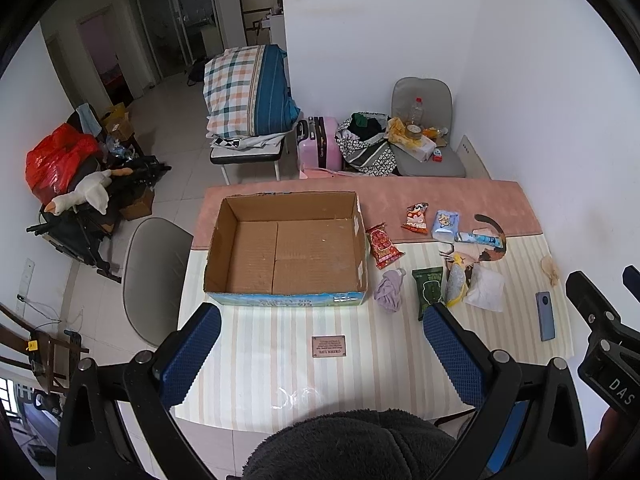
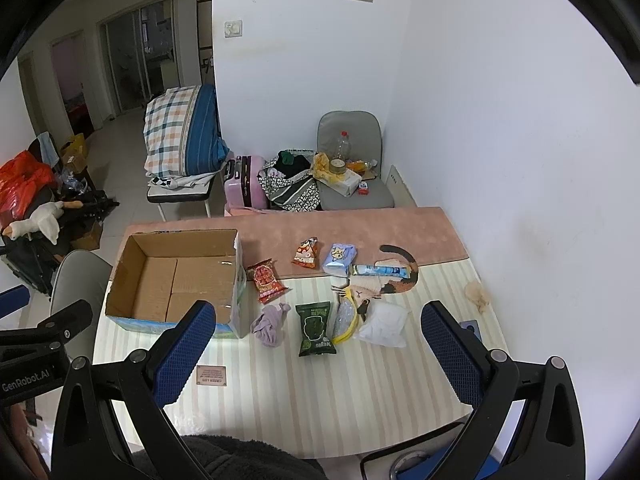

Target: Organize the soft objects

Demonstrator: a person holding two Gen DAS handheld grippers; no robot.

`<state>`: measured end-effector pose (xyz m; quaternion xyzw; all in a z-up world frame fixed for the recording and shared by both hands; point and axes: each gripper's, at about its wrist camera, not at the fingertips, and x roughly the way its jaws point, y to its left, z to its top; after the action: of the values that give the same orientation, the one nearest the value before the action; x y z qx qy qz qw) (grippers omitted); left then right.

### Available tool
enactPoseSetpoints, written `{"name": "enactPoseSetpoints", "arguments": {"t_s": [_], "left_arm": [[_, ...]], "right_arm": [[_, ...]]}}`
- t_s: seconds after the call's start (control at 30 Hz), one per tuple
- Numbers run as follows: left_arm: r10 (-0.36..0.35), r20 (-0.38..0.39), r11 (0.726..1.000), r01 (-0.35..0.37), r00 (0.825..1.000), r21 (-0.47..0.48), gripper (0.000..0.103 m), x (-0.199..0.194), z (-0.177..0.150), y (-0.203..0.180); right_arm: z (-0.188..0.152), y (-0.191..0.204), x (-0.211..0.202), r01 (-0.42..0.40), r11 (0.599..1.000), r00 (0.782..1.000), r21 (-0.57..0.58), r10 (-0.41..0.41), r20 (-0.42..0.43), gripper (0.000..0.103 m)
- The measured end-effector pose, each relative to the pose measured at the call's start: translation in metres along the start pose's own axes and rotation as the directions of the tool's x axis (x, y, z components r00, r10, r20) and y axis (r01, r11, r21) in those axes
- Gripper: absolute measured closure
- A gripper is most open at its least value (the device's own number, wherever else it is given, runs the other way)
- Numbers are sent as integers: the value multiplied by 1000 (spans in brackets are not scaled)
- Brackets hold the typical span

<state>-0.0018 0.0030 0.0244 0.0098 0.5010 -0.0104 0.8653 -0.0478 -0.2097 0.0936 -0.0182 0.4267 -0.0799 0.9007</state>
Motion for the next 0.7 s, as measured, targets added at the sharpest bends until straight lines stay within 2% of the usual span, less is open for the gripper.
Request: {"name": "enactPoseSetpoints", "arguments": {"t_s": [0.7], "left_arm": [[3, 8, 1000, -3, 1000, -4, 0, -5, 3, 0]], "right_arm": [[3, -6, -12, -13, 1000, 1000, 0, 13, 13, 0]]}}
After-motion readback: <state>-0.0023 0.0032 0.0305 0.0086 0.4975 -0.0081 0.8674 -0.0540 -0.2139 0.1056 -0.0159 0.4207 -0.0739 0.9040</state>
